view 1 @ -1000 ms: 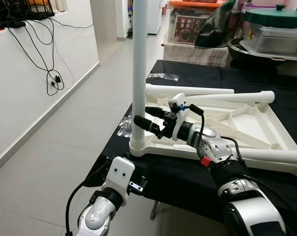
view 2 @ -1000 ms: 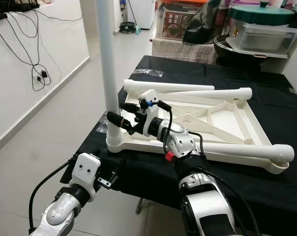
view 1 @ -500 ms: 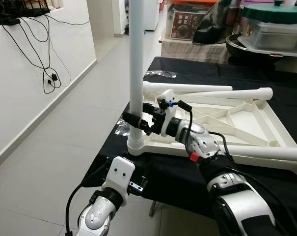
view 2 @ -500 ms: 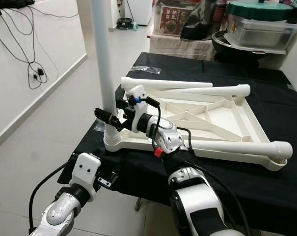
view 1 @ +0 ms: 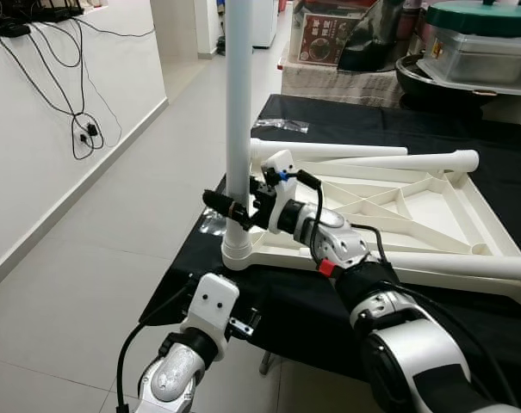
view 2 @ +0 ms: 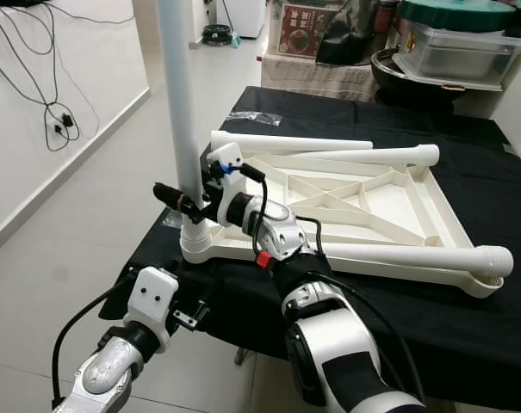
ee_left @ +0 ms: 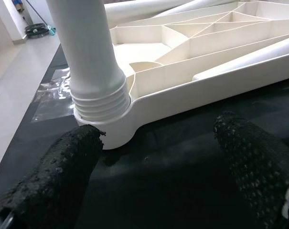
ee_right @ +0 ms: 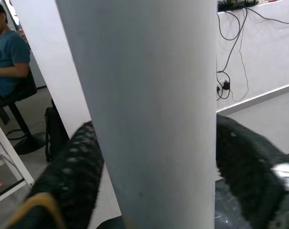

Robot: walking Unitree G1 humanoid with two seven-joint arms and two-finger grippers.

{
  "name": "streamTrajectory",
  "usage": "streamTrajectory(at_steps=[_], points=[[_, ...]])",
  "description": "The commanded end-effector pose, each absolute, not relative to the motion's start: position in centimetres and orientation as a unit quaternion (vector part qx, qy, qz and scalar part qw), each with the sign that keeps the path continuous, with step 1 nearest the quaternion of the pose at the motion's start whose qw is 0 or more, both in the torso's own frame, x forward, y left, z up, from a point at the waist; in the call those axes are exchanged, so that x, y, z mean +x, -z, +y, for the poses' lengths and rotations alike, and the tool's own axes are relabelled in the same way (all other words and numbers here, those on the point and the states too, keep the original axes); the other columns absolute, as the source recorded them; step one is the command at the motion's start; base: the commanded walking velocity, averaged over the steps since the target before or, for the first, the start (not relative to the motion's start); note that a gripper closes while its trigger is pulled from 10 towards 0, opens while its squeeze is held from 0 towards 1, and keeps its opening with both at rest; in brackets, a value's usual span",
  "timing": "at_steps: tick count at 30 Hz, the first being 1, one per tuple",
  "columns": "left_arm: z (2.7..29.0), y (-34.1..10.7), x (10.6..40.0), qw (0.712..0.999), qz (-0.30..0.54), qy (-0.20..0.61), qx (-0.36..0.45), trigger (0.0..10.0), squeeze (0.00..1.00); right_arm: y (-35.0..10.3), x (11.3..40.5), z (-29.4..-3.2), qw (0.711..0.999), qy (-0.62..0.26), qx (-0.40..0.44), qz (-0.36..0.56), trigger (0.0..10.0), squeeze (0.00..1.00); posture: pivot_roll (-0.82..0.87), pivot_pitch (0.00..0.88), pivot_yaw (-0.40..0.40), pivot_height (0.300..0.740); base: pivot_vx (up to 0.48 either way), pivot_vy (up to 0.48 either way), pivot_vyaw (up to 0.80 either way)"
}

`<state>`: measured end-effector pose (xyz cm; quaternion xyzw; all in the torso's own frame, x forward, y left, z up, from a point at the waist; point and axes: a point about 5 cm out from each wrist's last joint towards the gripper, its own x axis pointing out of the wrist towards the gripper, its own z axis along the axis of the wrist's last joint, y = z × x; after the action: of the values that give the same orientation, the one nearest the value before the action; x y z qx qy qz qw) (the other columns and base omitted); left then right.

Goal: Building children table

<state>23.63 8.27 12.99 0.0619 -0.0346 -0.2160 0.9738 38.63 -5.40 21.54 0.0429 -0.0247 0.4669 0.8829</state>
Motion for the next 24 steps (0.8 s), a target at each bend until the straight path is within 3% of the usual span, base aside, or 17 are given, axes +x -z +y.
streamTrajectory(at_steps=[1, 8, 10, 12, 14, 15, 17, 18, 23, 24], points=[[8.2, -12.8, 23.5, 0.974, -0.027, 0.216, 0.060, 10.0, 0.00, -21.6, 38.8, -5.4, 0.887, -0.459, 0.040, -0.028, 0.0, 0.00, 0.07, 0.089, -0.060, 0.740, 0.000, 0.000, 0.00], [8.3, -12.8, 23.5, 0.975, -0.023, 0.215, 0.058, 10.0, 0.00, -21.4, 38.9, -5.6, 0.895, -0.443, 0.040, -0.033, 0.0, 0.00, 0.06, 0.090, -0.062, 0.740, 0.000, 0.000, 0.00], [8.3, -12.8, 23.5, 0.975, -0.022, 0.214, 0.056, 10.0, 0.00, -20.8, 39.1, -6.2, 0.914, -0.404, 0.039, -0.024, 0.0, 0.00, 0.06, 0.091, -0.059, 0.740, 0.000, 0.000, 0.00], [8.3, -12.8, 23.5, 0.975, -0.022, 0.214, 0.056, 10.0, 0.00, -20.8, 39.1, -6.2, 0.914, -0.404, 0.039, -0.024, 0.0, 0.00, 0.06, 0.091, -0.059, 0.740, 0.000, 0.000, 0.00], [8.3, -12.7, 23.6, 0.975, -0.020, 0.213, 0.055, 10.0, 0.00, -20.4, 39.6, -7.5, 0.948, -0.317, 0.030, -0.025, 0.0, 0.00, 0.06, 0.092, -0.058, 0.740, 0.000, 0.000, 0.00], [8.3, -12.7, 23.6, 0.975, -0.020, 0.213, 0.055, 10.0, 0.00, -20.4, 39.6, -7.5, 0.948, -0.317, 0.030, -0.025, 0.0, 0.00, 0.06, 0.092, -0.058, 0.740, 0.000, 0.000, 0.00], [8.3, -12.7, 23.6, 0.975, -0.019, 0.213, 0.055, 10.0, 0.00, -20.3, 40.0, -8.7, 0.972, -0.230, 0.023, -0.031, 0.0, 0.00, 0.06, 0.093, -0.060, 0.740, 0.000, 0.000, 0.00], [8.3, -12.7, 23.6, 0.975, -0.019, 0.213, 0.055, 10.0, 0.00, -20.3, 40.0, -8.7, 0.972, -0.230, 0.023, -0.031, 0.0, 0.00, 0.06, 0.093, -0.060, 0.740, 0.000, 0.000, 0.00], [8.3, -12.7, 23.7, 0.975, -0.020, 0.212, 0.056, 10.0, 0.00, -19.7, 39.9, -11.3, 0.999, -0.039, -0.003, -0.035, 0.0, 0.00, 0.06, 0.095, -0.062, 0.740, 0.000, 0.000, 0.00], [8.3, -12.7, 23.7, 0.975, -0.020, 0.212, 0.056, 10.0, 0.00, -19.7, 39.9, -11.3, 0.999, -0.039, -0.003, -0.035, 0.0, 0.00, 0.06, 0.095, -0.062, 0.740, 0.000, 0.000, 0.00]])
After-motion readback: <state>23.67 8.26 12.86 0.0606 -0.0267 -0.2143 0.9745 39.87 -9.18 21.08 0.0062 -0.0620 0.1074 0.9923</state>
